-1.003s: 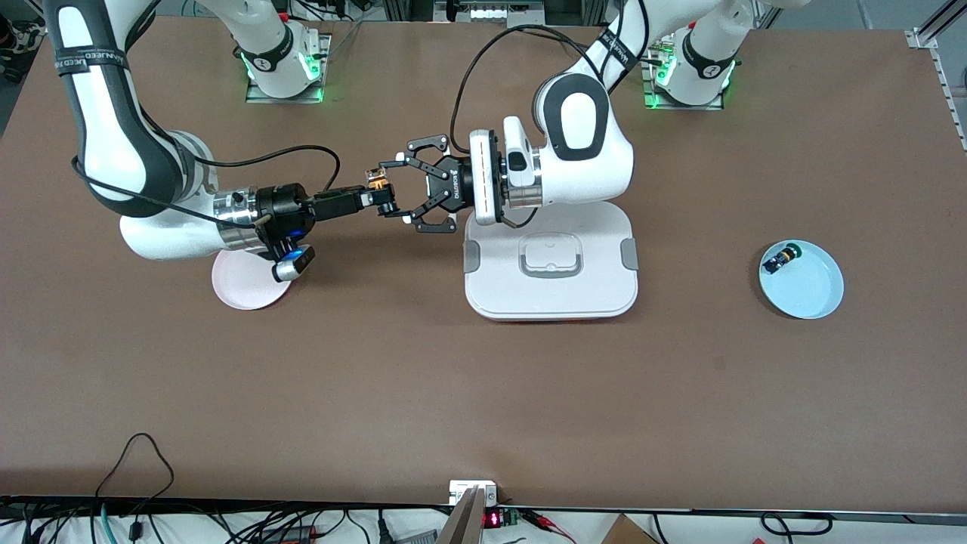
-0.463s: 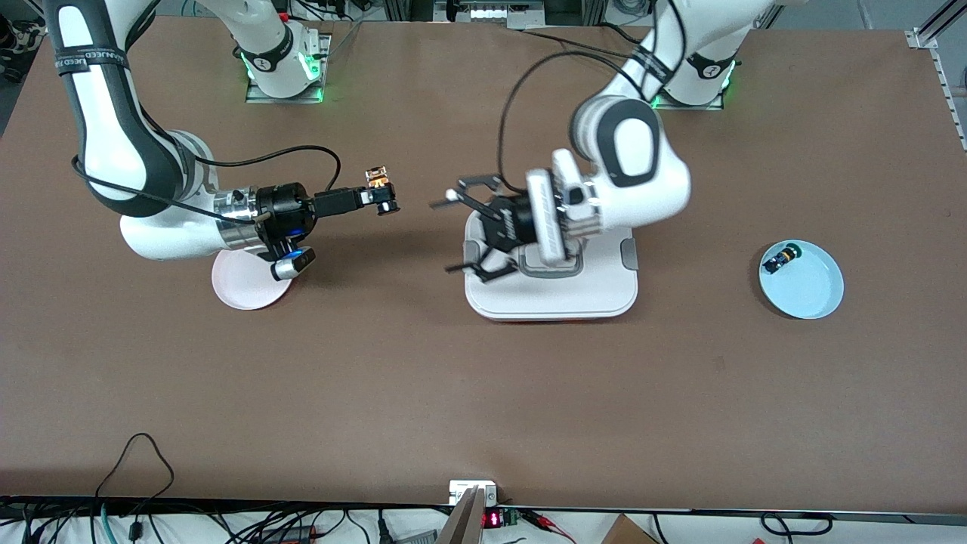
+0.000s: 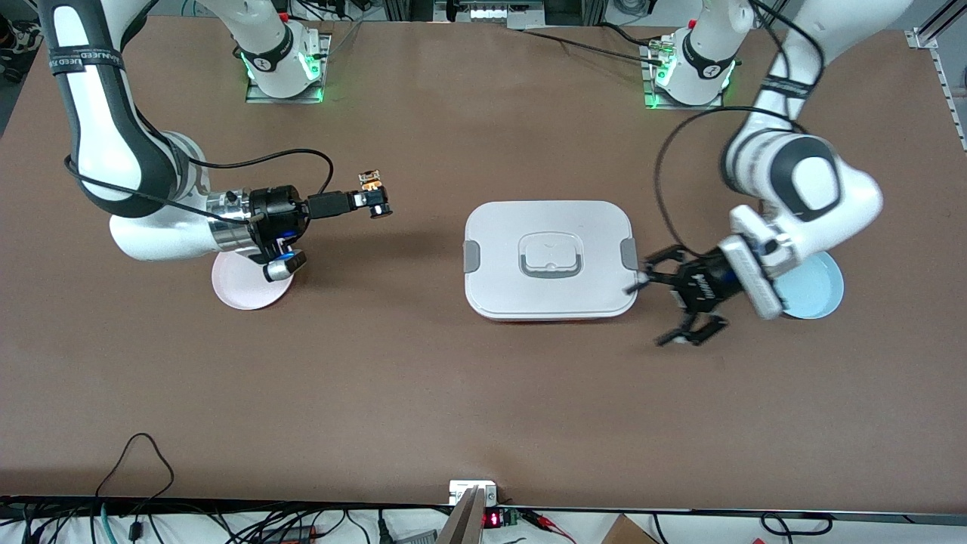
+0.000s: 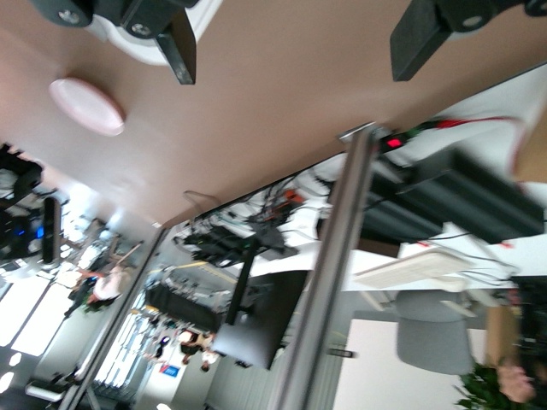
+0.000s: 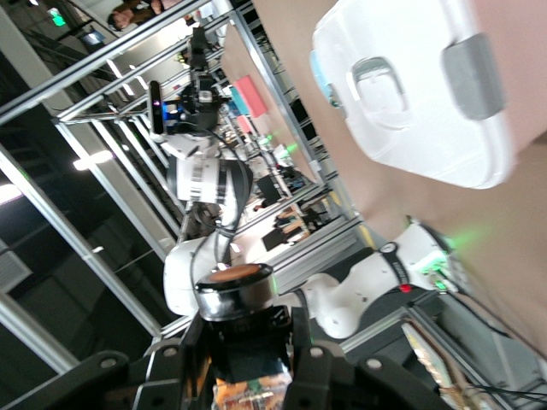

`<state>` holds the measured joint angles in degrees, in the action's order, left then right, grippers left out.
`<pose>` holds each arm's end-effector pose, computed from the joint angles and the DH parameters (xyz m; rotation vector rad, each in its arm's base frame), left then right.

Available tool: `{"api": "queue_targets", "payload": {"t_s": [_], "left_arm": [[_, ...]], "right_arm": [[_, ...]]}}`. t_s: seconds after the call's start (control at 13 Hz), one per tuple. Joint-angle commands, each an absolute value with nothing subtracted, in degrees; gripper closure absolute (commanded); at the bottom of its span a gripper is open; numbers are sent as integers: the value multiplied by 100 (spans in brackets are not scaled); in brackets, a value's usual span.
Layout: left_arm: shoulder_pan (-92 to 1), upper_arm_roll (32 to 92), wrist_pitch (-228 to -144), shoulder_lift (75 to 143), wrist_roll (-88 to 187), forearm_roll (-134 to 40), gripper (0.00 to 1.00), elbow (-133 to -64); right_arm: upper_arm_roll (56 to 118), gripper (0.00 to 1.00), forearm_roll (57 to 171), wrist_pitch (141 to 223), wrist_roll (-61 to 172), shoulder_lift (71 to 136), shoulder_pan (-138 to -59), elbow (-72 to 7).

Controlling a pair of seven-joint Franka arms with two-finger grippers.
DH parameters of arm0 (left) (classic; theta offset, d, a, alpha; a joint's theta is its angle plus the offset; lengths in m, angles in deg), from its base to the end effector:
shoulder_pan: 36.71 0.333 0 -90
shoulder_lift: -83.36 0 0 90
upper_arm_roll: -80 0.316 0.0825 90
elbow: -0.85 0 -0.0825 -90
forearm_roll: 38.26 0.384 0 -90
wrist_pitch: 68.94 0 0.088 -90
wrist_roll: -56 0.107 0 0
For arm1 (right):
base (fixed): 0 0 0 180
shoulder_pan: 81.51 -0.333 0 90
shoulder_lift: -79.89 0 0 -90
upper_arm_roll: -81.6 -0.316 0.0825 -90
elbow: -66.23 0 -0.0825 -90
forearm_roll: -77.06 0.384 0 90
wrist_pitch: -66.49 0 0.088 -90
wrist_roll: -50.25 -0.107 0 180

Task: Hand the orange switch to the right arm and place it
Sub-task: 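Open the left gripper and pull it back toward the blue bowl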

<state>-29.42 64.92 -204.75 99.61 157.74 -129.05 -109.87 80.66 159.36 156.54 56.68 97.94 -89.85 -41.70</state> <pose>0.6280 -0.0882 0.3720 2.0128 -0.7254 1.1382 0.5737 0.2003 0.3863 -1.6904 0.2381 0.5699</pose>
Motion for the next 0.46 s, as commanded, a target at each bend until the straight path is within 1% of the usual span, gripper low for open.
{"api": "queue_targets", "payload": {"t_s": [0.0, 0.15, 0.31, 0.39], "left_arm": [[-2564, 6697, -20412, 9558, 15752, -11926, 0, -11288], [-2537, 7075, -20141, 9426, 15351, -10905, 0, -11218], [-2432, 7138, -20087, 9338, 14937, -10140, 0, -11226], [-2449, 7278, -20026, 9242, 14525, -9666, 0, -11226]], "right_arm": [[8028, 70, 15486, 15658, 5903, 9676, -8872, -4214], [8037, 70, 15152, 15658, 5921, 9641, -8827, -4205], [8037, 70, 14670, 15684, 6026, 9589, -8827, -4205], [8028, 70, 14293, 15693, 6053, 9553, -8827, -4197]]}}
